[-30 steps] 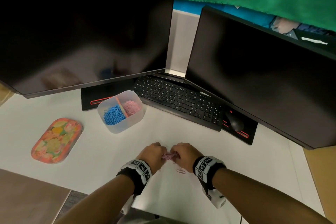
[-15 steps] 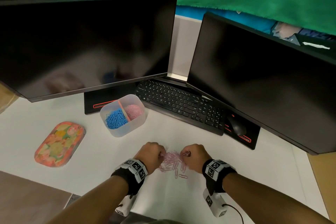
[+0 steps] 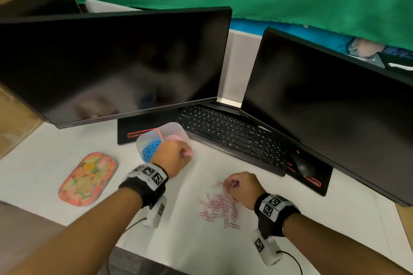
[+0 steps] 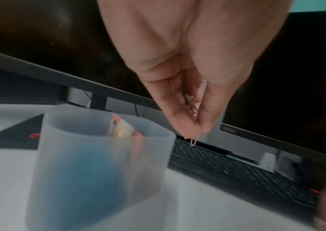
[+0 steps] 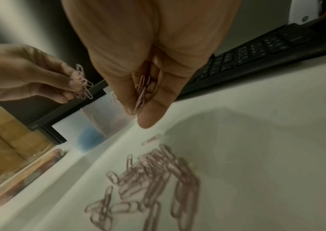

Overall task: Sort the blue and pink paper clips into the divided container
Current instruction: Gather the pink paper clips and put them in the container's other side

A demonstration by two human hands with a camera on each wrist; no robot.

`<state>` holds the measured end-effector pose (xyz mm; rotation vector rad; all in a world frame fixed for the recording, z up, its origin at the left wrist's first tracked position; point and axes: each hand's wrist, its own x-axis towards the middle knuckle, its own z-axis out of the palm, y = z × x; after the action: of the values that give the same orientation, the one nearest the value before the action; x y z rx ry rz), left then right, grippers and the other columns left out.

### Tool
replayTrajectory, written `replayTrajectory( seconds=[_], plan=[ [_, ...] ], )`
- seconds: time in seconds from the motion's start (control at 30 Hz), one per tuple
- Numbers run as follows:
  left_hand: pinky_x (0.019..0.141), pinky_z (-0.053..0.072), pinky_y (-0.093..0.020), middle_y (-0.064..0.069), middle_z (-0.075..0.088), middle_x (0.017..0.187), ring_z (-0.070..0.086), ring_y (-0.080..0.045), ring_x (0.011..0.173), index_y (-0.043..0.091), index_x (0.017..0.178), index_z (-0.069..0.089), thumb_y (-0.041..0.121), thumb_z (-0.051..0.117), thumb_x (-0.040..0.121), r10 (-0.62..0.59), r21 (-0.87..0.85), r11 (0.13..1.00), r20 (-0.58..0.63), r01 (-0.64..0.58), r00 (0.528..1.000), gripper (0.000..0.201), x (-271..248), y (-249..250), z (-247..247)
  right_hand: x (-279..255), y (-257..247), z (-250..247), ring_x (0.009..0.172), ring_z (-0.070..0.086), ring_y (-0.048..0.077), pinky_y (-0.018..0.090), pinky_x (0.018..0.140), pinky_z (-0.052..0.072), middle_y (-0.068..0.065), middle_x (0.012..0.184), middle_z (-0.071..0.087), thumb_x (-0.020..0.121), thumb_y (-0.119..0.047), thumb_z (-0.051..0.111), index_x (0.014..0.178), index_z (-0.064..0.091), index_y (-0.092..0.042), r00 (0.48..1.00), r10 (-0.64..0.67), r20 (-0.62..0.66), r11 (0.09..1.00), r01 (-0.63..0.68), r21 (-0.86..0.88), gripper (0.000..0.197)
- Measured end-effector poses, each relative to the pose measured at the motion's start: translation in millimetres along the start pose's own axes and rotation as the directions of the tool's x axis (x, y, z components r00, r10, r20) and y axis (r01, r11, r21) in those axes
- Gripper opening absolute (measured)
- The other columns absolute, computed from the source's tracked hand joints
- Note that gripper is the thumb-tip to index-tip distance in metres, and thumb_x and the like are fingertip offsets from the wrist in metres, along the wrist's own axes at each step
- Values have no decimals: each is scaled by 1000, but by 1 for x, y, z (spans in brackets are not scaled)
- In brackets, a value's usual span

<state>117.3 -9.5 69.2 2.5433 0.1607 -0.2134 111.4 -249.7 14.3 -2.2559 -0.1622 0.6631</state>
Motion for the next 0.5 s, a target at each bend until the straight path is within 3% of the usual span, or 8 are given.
replayTrajectory(
  seconds=[0.07,0.17,0.3,0.43,0.5],
  plan=[
    [76,45,-22,2,66,82,59,-16,76,16,92,72,25,62,90,-75,41,996,-33,76,997,14,17,-4,-13,4,-13,-2,55,59,1,12,56,49,-7,74,68,85,-11,66,84,74,-19,1000,-24,-8,1000,24,3,12],
    [80,52,-26,-2,73,90,67,-20,83,19,97,74,28,62,88,-183,121,975,-38,187,982,18,42,-11,-19,11,-35,-5,55,63,12,23,57,56,2,75,70,87,-13,66,88,73,-14,999,-36,-8,999,37,30,8],
    [83,52,-32,-8,71,96,67,-26,91,7,106,65,35,64,85,-298,149,943,-13,296,955,36,58,-11,-17,27,-68,-9,56,63,15,27,57,59,6,79,70,87,-12,65,90,72,-10,999,-42,-30,999,43,26,8],
    [82,54,-34,-11,69,102,66,-29,93,11,113,66,25,64,86,-332,79,939,-36,334,942,30,58,-15,-19,53,-102,-8,48,59,12,24,50,56,1,64,64,87,-10,63,77,71,-15,997,-51,-64,999,51,5,14],
    [83,55,-35,-10,70,98,66,-29,90,14,106,70,19,59,87,-332,45,941,-78,336,940,23,50,-21,-25,69,-118,-4,49,62,15,25,49,56,0,62,63,85,-10,64,70,69,-20,995,-61,-77,998,60,-15,19]
  ],
)
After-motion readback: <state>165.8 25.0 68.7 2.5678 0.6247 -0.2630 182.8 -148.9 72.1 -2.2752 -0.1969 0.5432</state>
